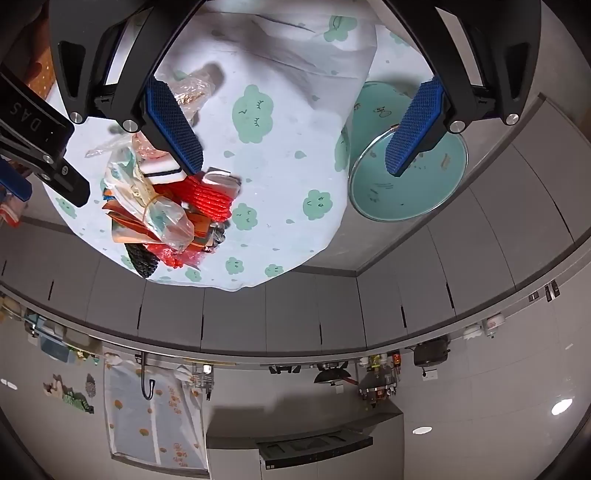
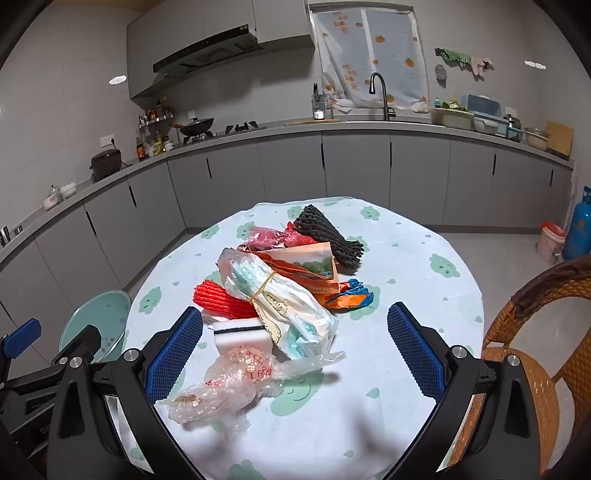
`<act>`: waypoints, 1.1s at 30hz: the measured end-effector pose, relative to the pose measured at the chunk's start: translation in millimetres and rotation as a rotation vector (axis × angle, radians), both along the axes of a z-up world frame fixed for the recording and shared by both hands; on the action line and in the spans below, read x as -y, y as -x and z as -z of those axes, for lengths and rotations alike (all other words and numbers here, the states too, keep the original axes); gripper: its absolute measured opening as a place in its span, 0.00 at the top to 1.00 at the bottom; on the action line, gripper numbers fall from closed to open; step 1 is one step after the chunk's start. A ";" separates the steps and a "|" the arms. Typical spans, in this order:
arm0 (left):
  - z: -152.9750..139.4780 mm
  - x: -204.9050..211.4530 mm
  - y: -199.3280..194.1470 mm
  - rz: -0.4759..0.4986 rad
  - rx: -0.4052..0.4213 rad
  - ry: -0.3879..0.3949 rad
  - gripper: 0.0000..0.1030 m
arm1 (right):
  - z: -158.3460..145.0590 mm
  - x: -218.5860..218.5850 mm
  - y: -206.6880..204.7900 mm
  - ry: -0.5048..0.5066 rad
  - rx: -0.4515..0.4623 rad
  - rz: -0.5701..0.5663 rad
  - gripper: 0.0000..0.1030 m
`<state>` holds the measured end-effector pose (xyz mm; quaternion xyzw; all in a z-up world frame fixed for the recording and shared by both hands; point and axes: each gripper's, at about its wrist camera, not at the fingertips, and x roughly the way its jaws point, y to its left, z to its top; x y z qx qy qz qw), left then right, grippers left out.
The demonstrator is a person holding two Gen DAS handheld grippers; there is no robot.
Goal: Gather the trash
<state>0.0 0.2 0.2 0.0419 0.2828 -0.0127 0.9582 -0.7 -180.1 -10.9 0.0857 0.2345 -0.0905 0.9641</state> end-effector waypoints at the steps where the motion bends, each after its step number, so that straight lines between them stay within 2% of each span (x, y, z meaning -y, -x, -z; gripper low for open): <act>1: -0.1 -0.4 0.1 0.002 0.004 0.008 0.05 | 0.0 0.2 0.1 -0.002 -0.001 0.000 0.04; 10: -9.3 12.6 4.4 0.016 0.002 -0.007 0.05 | 0.1 1.0 0.7 -0.004 -0.001 0.001 0.04; 17: -1.4 3.0 5.2 0.026 0.005 0.012 0.05 | -0.6 1.1 1.8 -0.004 0.001 0.000 0.04; 33: -3.2 6.3 9.0 0.030 0.006 0.011 0.05 | -2.0 1.5 3.3 -0.006 0.002 -0.001 0.04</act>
